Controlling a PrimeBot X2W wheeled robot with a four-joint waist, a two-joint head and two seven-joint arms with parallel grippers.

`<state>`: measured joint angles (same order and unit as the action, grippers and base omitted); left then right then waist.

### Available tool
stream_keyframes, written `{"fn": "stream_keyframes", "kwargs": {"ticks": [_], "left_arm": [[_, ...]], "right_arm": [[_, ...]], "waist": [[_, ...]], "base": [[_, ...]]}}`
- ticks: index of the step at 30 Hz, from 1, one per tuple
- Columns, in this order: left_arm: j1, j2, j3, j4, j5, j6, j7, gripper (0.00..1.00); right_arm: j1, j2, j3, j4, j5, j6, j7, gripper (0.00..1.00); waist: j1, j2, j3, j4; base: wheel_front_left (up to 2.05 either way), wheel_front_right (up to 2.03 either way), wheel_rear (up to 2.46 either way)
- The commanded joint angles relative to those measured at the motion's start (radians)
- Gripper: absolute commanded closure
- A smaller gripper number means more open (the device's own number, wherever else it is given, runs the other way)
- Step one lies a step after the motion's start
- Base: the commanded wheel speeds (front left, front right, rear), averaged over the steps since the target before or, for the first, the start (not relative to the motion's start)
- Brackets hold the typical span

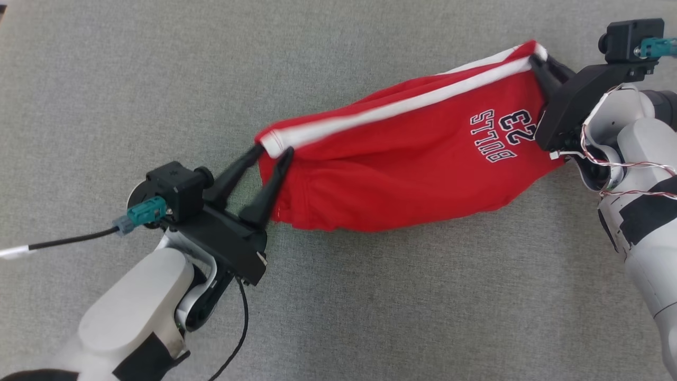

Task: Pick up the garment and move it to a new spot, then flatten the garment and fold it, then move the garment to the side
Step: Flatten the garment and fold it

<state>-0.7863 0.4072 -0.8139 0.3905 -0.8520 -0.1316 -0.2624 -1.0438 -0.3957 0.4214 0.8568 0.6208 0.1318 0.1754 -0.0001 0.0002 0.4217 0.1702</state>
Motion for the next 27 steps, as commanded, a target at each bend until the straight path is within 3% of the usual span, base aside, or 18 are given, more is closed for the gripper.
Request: {"fn": "stream_keyframes", "kwargs": {"ticks": [1,9,12,16,20,27], "left_arm": [[0.021,-0.005,0.006,0.006,0.014,0.003,-0.003,0.0],[0.125,-0.033,0.144,-0.009,0.122,0.003,-0.003,0.0],[0.179,-0.05,0.241,-0.034,0.247,0.02,-0.003,0.0],[0.288,-0.093,0.36,-0.103,0.414,0.07,-0.003,0.0],[0.401,-0.161,0.487,-0.187,0.504,0.098,-0.003,0.0],[0.545,-0.27,0.635,-0.269,0.601,0.094,-0.003,0.0]], "right_arm": [[0.002,-0.001,0.009,0.003,0.01,-0.003,-0.015,0.0],[0.073,-0.037,0.086,0.005,0.055,-0.003,-0.105,0.0],[0.117,-0.061,0.121,-0.002,0.071,-0.003,-0.135,0.0],[0.172,-0.079,0.154,-0.01,0.098,-0.003,-0.173,0.0],[0.217,-0.086,0.175,-0.009,0.121,-0.003,-0.199,0.0],[0.252,-0.088,0.188,0.016,0.151,-0.003,-0.223,0.0]], "waist": [[0.0001,-0.0002,-0.017,-0.008],[0.0001,-0.0002,-0.088,-0.013],[0.0001,-0.0002,-0.112,-0.016],[0.0001,-0.0002,-0.141,-0.022],[0.0001,-0.0002,-0.155,-0.025],[0.0001,-0.0002,-0.165,-0.016]], "base": [[0.0,0.0,0.0],[0.0,0.0,0.0],[0.0,0.0,0.0],[0.0,0.0,0.0],[0.0,0.0,0.0],[0.0,0.0,0.0]]}}
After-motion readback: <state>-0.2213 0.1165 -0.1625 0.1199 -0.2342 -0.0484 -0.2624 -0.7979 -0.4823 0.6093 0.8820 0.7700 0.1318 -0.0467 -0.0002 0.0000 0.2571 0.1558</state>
